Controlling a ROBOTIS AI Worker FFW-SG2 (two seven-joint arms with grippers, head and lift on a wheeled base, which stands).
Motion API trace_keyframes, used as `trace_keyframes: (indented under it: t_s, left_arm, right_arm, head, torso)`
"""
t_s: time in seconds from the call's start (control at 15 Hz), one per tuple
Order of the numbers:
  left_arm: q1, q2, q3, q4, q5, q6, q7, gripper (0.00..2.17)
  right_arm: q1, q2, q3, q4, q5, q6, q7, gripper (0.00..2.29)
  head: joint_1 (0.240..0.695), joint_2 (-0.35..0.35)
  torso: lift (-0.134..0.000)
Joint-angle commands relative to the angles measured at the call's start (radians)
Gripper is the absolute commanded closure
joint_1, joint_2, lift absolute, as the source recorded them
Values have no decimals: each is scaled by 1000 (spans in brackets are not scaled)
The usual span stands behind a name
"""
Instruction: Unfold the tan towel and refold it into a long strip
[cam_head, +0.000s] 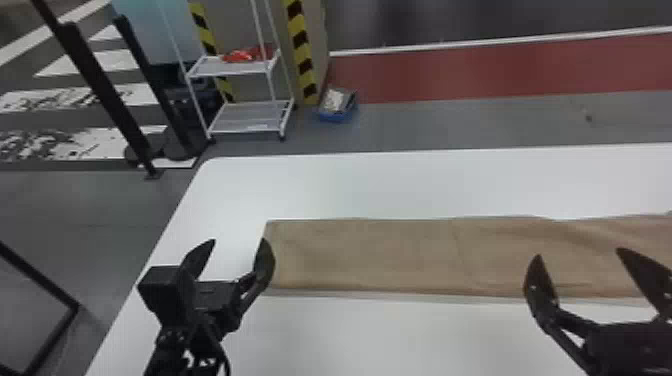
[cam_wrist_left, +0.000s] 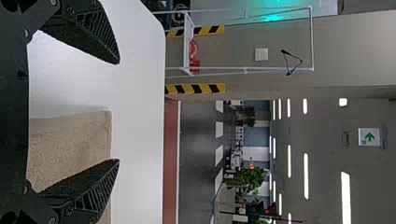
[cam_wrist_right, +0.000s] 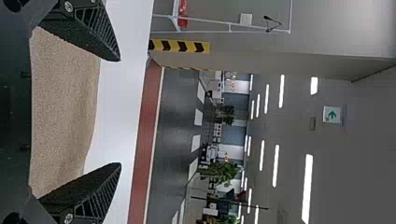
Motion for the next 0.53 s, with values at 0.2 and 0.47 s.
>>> trace_keyframes:
  t_s: [0.2, 0.47]
  left_arm:
    - [7, 32, 9, -6, 6, -65, 38, 147]
    - [3, 31, 9, -5, 5, -65, 32, 147]
  right_arm:
    - [-18, 5, 5, 23, -30, -18, -2, 90]
    - [-20, 5, 10, 29, -30, -25, -2, 90]
  head:
    - [695, 186]
    - [695, 206]
  torso:
    - [-125]
    - [-125]
